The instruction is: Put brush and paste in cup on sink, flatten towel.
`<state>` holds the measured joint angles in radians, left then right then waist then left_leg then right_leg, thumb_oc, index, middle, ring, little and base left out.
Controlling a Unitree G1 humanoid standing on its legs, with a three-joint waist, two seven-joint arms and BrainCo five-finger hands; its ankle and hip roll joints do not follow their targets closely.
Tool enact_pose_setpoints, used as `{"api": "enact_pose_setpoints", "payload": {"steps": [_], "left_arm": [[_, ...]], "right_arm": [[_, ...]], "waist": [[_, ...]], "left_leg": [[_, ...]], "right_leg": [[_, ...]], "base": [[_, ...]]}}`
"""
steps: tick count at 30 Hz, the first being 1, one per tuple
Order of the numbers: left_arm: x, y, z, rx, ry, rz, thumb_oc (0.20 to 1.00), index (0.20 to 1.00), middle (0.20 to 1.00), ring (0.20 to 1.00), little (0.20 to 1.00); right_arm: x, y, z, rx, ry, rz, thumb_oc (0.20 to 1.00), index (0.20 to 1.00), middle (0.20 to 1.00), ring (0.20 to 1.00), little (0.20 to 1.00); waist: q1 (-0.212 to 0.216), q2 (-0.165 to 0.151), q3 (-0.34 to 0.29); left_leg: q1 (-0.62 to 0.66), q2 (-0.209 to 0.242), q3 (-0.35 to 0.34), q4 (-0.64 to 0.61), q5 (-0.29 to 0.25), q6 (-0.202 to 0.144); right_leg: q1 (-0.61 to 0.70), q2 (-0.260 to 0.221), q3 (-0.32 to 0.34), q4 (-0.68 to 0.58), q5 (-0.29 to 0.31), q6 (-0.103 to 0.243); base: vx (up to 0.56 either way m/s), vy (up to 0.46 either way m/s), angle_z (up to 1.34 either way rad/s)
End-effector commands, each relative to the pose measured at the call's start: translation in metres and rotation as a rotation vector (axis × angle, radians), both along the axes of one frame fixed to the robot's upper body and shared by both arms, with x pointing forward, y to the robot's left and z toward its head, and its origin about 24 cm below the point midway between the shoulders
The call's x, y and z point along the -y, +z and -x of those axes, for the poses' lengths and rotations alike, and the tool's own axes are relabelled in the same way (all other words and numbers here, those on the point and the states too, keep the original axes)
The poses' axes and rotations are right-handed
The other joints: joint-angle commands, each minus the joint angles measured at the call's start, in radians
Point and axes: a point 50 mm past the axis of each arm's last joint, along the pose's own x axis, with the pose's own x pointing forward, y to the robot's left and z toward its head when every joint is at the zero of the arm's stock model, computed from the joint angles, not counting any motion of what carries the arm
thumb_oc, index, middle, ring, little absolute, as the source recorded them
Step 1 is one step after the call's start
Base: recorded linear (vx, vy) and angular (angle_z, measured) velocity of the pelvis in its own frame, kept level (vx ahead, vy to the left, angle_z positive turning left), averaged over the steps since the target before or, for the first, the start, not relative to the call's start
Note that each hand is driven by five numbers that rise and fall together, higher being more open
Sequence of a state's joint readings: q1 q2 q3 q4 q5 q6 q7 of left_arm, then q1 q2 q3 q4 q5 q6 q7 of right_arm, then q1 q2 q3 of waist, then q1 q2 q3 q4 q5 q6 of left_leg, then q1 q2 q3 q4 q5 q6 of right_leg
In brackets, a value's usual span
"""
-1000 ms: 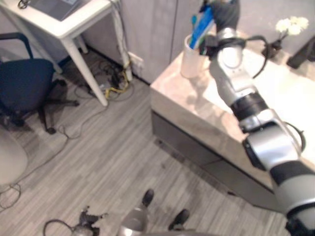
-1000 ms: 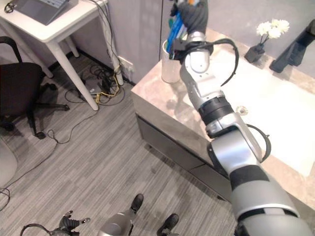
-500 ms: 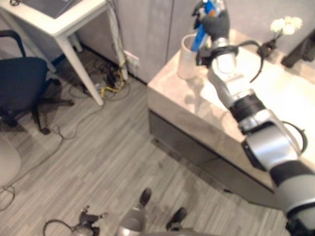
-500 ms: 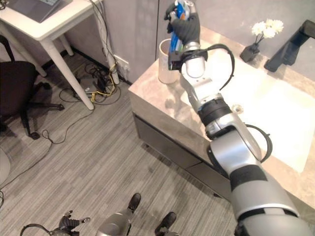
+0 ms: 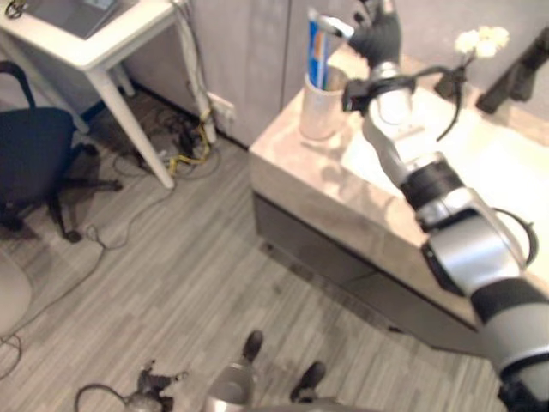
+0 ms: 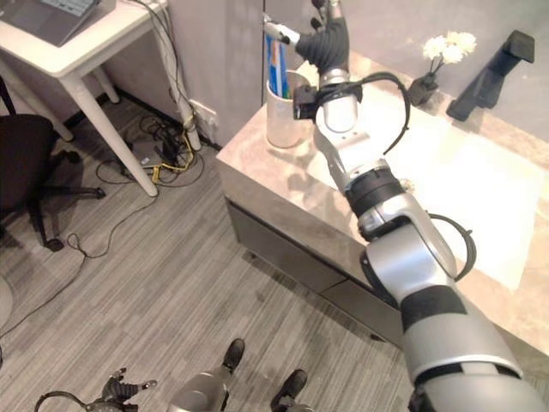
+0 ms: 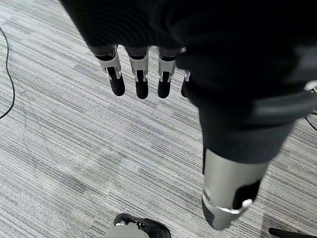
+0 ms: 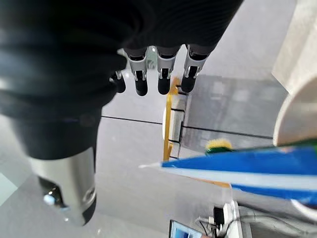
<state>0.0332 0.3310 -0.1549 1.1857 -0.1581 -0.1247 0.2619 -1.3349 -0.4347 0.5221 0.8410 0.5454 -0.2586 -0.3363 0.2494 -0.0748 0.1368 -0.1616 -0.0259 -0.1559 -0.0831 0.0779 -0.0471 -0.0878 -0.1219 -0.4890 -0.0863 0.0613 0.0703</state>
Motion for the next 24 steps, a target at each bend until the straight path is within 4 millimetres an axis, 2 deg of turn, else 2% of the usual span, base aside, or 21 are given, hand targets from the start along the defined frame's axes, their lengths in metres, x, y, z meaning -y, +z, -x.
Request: {"api": "enact_pose_setpoints", "payload": {"steps": [1,4,7,8,9,10,11,12,14,16,17,18,19,20,21,22,23,24], "left_arm": [[-0.018,0.002,0.011,-0.064,-0.009,-0.069,1.000,1.000,1.000,1.000,1.000],[-0.018,0.001,0.016,-0.092,-0.010,-0.069,1.000,1.000,1.000,1.000,1.000],[-0.016,-0.002,0.024,-0.136,-0.015,-0.056,1.000,1.000,1.000,1.000,1.000],[-0.013,-0.005,0.027,-0.155,-0.021,-0.043,1.000,1.000,1.000,1.000,1.000],[-0.011,-0.005,0.029,-0.166,-0.030,-0.036,1.000,1.000,1.000,1.000,1.000],[-0.009,-0.008,0.034,-0.187,-0.033,-0.025,1.000,1.000,1.000,1.000,1.000],[-0.003,-0.011,0.040,-0.216,-0.055,-0.009,1.000,1.000,1.000,1.000,1.000],[-0.001,-0.012,0.042,-0.225,-0.062,-0.004,1.000,1.000,1.000,1.000,1.000],[0.005,-0.015,0.048,-0.241,-0.062,0.016,1.000,1.000,1.000,1.000,1.000],[0.007,-0.015,0.050,-0.244,-0.060,0.023,1.000,1.000,1.000,1.000,1.000],[0.014,-0.018,0.054,-0.252,-0.054,0.046,1.000,1.000,1.000,1.000,1.000],[0.013,-0.018,0.054,-0.253,-0.056,0.043,1.000,1.000,1.000,1.000,1.000],[0.015,-0.018,0.055,-0.252,-0.043,0.050,1.000,1.000,1.000,1.000,1.000],[0.017,-0.019,0.055,-0.244,-0.016,0.058,1.000,1.000,1.000,1.000,1.000],[0.017,-0.019,0.054,-0.239,-0.012,0.060,1.000,1.000,1.000,1.000,1.000],[0.016,-0.019,0.054,-0.240,-0.015,0.058,1.000,1.000,1.000,1.000,1.000],[0.016,-0.019,0.053,-0.236,-0.018,0.059,1.000,1.000,1.000,1.000,1.000],[0.017,-0.019,0.052,-0.236,-0.021,0.059,1.000,1.000,1.000,1.000,1.000]], "right_arm": [[-0.008,0.038,0.011,0.148,-0.028,0.041,1.000,1.000,1.000,1.000,1.000],[-0.006,0.039,0.014,0.171,-0.049,0.051,1.000,1.000,1.000,1.000,1.000],[0.009,0.039,0.016,0.184,-0.096,0.063,1.000,1.000,1.000,1.000,1.000],[0.025,0.040,0.019,0.204,-0.138,0.085,1.000,1.000,1.000,1.000,1.000],[0.032,0.043,0.023,0.225,-0.156,0.106,1.000,1.000,1.000,1.000,1.000],[0.051,0.051,0.034,0.289,-0.225,0.190,1.000,1.000,1.000,1.000,1.000],[0.083,0.054,0.048,0.351,-0.365,0.296,1.000,1.000,1.000,1.000,1.000],[0.094,0.052,0.053,0.363,-0.393,0.319,1.000,1.000,1.000,1.000,1.000],[0.133,0.048,0.071,0.378,-0.516,0.354,1.000,1.000,1.000,1.000,1.000],[0.142,0.041,0.078,0.386,-0.534,0.339,1.000,1.000,1.000,1.000,1.000],[0.169,0.019,0.090,0.359,-0.606,0.286,1.000,1.000,1.000,1.000,1.000],[0.170,0.019,0.091,0.358,-0.609,0.285,1.000,1.000,1.000,1.000,1.000],[0.185,0.006,0.100,0.337,-0.645,0.258,1.000,1.000,1.000,1.000,1.000],[0.223,-0.029,0.117,0.243,-0.772,0.205,1.000,1.000,1.000,1.000,1.000],[0.237,-0.043,0.123,0.197,-0.820,0.179,1.000,1.000,1.000,1.000,1.000],[0.238,-0.044,0.124,0.195,-0.822,0.178,1.000,1.000,1.000,1.000,1.000],[0.276,-0.089,0.140,0.021,-0.970,0.119,1.000,1.000,1.000,1.000,1.000],[0.294,-0.120,0.152,-0.098,-1.056,0.086,1.000,1.000,1.000,1.000,1.000]], "waist": [[-0.013,-0.027,-0.021],[-0.026,-0.024,-0.036],[-0.046,-0.017,-0.057],[-0.066,-0.013,-0.071],[-0.074,-0.010,-0.074],[-0.097,-0.004,-0.083],[-0.119,0.004,-0.093],[-0.131,0.006,-0.099],[-0.157,0.016,-0.108],[-0.165,0.019,-0.112],[-0.184,0.032,-0.115],[-0.183,0.029,-0.117],[-0.194,0.034,-0.117],[-0.216,0.046,-0.118],[-0.222,0.046,-0.120],[-0.220,0.044,-0.121],[-0.231,0.048,-0.118],[-0.235,0.048,-0.118]], "left_leg": [[0.005,0.044,0.067,-0.004,-0.051,0.000],[0.025,0.052,0.093,-0.004,-0.058,0.001],[0.075,0.067,0.140,-0.004,-0.073,-0.001],[0.096,0.074,0.159,-0.004,-0.079,-0.004],[0.107,0.079,0.169,-0.004,-0.081,-0.005],[0.132,0.088,0.197,-0.004,-0.090,-0.006],[0.155,0.095,0.225,-0.004,-0.098,-0.007],[0.159,0.097,0.231,-0.004,-0.098,-0.005],[0.183,0.104,0.255,-0.004,-0.108,-0.004],[0.187,0.105,0.261,-0.004,-0.109,-0.002],[0.204,0.110,0.276,-0.004,-0.116,0.000],[0.200,0.109,0.275,-0.004,-0.113,0.001],[0.205,0.109,0.281,-0.004,-0.115,0.002],[0.212,0.111,0.287,-0.004,-0.119,0.001],[0.208,0.110,0.284,-0.004,-0.116,0.002],[0.208,0.109,0.283,-0.004,-0.116,0.002],[0.214,0.112,0.281,-0.004,-0.119,0.003],[0.216,0.112,0.282,-0.004,-0.119,0.003]], "right_leg": [[0.090,-0.083,0.047,-0.001,0.010,0.074],[0.092,-0.081,0.070,-0.001,0.011,0.073],[0.115,-0.074,0.103,-0.001,0.004,0.067],[0.126,-0.068,0.117,-0.001,-0.004,0.064],[0.130,-0.065,0.125,-0.001,-0.007,0.062],[0.138,-0.058,0.150,-0.001,-0.012,0.061],[0.142,-0.053,0.173,-0.001,-0.014,0.061],[0.141,-0.052,0.180,-0.001,-0.014,0.060],[0.147,-0.048,0.199,-0.001,-0.016,0.060],[0.144,-0.048,0.206,-0.001,-0.014,0.060],[0.150,-0.045,0.220,-0.001,-0.016,0.059],[0.147,-0.046,0.220,-0.001,-0.015,0.059],[0.148,-0.046,0.224,-0.001,-0.014,0.059],[0.152,-0.045,0.227,-0.001,-0.014,0.060],[0.149,-0.046,0.227,-0.001,-0.012,0.060],[0.149,-0.046,0.226,-0.001,-0.012,0.060],[0.156,-0.045,0.224,-0.001,-0.014,0.061],[0.158,-0.045,0.223,-0.001,-0.014,0.061]], "base": [[-0.08,0.024,-0.19],[-0.08,-0.002,-0.22],[-0.06,-0.030,-0.48],[-0.06,-0.036,-0.40],[-0.06,-0.037,-0.27],[-0.06,-0.032,-0.39],[-0.05,-0.028,-0.49],[-0.04,-0.022,-0.63],[-0.02,-0.012,-0.63],[-0.02,-0.007,-0.44],[-0.01,-0.005,-0.51],[-0.03,-0.004,-0.45],[-0.03,0.003,-0.34],[-0.04,0.003,-0.12],[-0.02,0.001,0.03],[-0.02,-0.011,0.09],[0.00,0.000,0.00],[-0.04,-0.017,-0.04]]}}
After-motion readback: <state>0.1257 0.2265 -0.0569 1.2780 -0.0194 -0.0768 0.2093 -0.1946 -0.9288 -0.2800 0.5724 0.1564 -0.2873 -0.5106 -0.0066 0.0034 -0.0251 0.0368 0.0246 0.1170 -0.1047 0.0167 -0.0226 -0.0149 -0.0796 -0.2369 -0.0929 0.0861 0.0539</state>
